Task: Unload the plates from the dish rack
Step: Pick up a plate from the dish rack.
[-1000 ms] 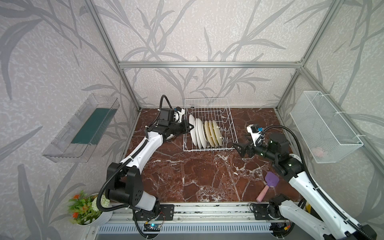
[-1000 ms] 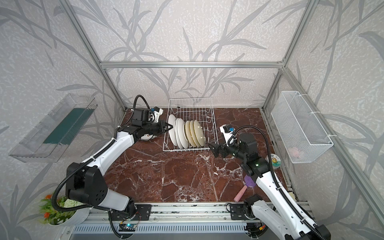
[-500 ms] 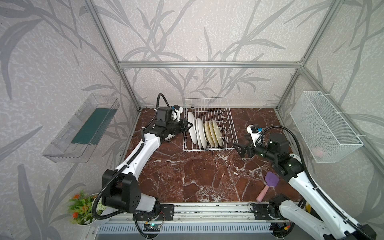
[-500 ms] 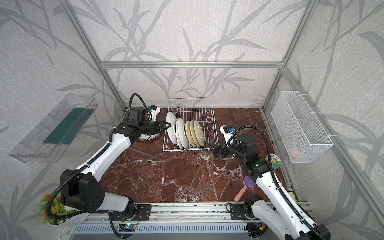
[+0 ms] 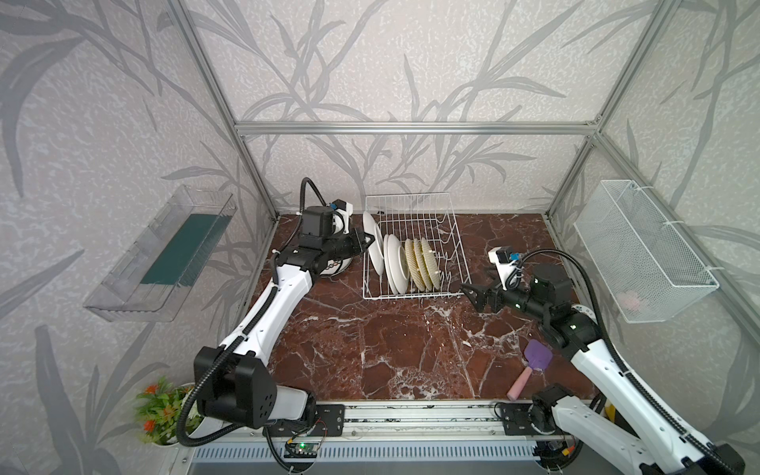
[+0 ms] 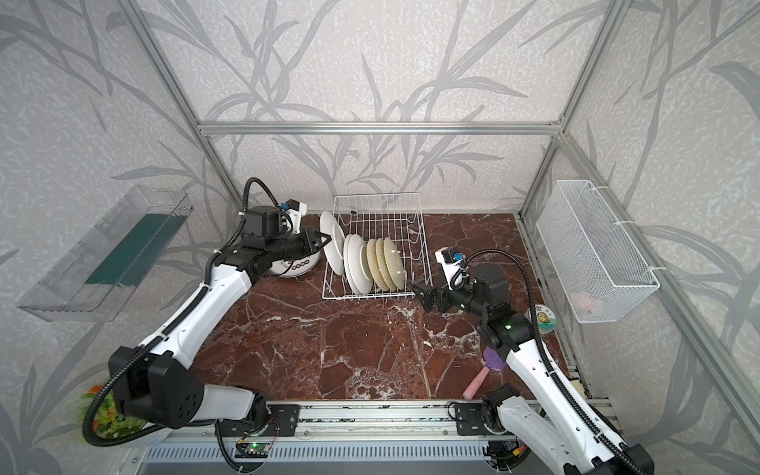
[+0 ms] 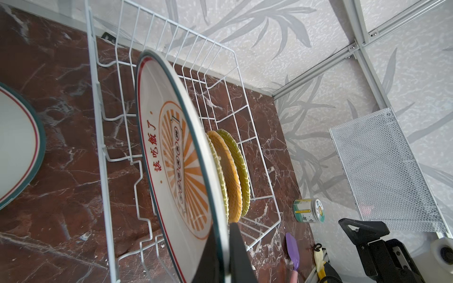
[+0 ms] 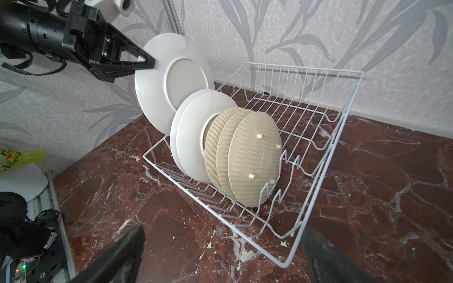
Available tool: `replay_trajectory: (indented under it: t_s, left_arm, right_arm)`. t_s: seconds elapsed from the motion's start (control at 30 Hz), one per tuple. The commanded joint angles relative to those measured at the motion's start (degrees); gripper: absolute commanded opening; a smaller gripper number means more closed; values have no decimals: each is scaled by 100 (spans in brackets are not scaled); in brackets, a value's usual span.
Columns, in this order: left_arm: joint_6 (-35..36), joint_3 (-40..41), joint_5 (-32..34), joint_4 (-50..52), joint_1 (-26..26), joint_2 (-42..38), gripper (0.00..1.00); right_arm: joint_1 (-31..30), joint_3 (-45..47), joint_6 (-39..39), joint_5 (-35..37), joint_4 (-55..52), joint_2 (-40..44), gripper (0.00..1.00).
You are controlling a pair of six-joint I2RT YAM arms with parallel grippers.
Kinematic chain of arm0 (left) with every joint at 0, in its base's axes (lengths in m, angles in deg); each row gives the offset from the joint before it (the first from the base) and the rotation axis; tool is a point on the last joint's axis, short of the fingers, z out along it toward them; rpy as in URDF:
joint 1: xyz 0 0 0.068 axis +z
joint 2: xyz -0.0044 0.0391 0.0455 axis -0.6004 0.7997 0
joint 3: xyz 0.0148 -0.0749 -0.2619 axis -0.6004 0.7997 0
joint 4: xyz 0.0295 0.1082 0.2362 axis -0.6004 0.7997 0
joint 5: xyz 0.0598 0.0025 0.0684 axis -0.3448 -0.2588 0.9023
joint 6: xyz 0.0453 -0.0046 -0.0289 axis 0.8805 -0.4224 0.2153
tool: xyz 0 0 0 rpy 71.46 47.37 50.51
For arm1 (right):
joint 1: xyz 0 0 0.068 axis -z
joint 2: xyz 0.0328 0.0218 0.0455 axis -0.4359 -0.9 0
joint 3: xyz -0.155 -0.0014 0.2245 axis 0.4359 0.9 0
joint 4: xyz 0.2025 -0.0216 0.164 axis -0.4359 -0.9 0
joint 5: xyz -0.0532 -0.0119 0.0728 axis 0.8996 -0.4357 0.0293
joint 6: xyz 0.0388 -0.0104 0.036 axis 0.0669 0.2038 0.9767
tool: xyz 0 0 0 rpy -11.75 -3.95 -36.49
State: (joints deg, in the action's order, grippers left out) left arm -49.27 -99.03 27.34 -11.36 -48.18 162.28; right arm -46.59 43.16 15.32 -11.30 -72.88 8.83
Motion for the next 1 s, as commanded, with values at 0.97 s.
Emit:
replay_trajectory:
  t_s: [0.97]
  left_arm:
    - [205, -432, 442, -242, 338, -354, 0]
  right_arm:
    - [-25, 91, 50, -7, 178, 8, 99]
